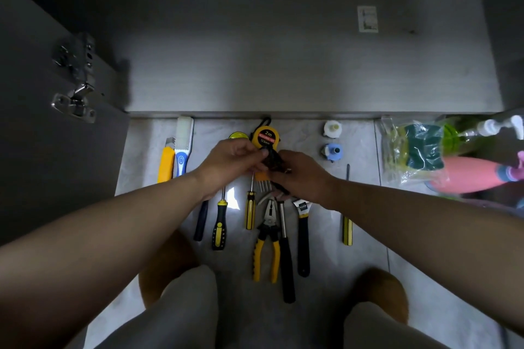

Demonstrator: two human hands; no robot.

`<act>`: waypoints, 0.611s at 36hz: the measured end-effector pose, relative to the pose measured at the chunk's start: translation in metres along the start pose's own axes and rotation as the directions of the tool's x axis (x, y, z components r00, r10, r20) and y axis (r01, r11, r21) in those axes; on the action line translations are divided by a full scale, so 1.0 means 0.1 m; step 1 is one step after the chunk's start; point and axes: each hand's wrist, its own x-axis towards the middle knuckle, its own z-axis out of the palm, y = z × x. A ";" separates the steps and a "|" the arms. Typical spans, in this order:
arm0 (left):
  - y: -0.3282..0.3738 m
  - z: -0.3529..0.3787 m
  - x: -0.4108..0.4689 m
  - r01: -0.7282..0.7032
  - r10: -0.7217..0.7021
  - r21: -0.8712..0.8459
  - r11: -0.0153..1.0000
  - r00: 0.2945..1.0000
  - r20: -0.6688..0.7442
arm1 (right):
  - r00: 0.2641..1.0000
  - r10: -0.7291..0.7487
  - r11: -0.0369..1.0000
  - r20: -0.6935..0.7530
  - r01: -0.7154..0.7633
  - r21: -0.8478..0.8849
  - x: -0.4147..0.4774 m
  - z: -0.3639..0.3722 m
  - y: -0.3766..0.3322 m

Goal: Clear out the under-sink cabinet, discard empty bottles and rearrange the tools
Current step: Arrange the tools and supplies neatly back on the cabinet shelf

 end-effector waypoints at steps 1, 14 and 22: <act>-0.03 -0.02 0.04 -0.052 0.061 0.106 0.993 0.995 -0.075 | 1.000 0.007 1.000 0.002 -0.007 -0.001 -0.01 -0.02 0.03; -0.17 -0.27 0.29 -0.098 0.285 0.919 0.383 0.958 -0.017 | 0.978 0.128 0.942 0.167 -0.068 -0.328 -0.40 -0.45 0.42; -0.04 -0.12 0.11 -0.049 0.419 0.901 0.432 0.895 -0.152 | 0.924 0.362 0.929 0.122 -0.347 -0.132 -1.01 -0.72 1.08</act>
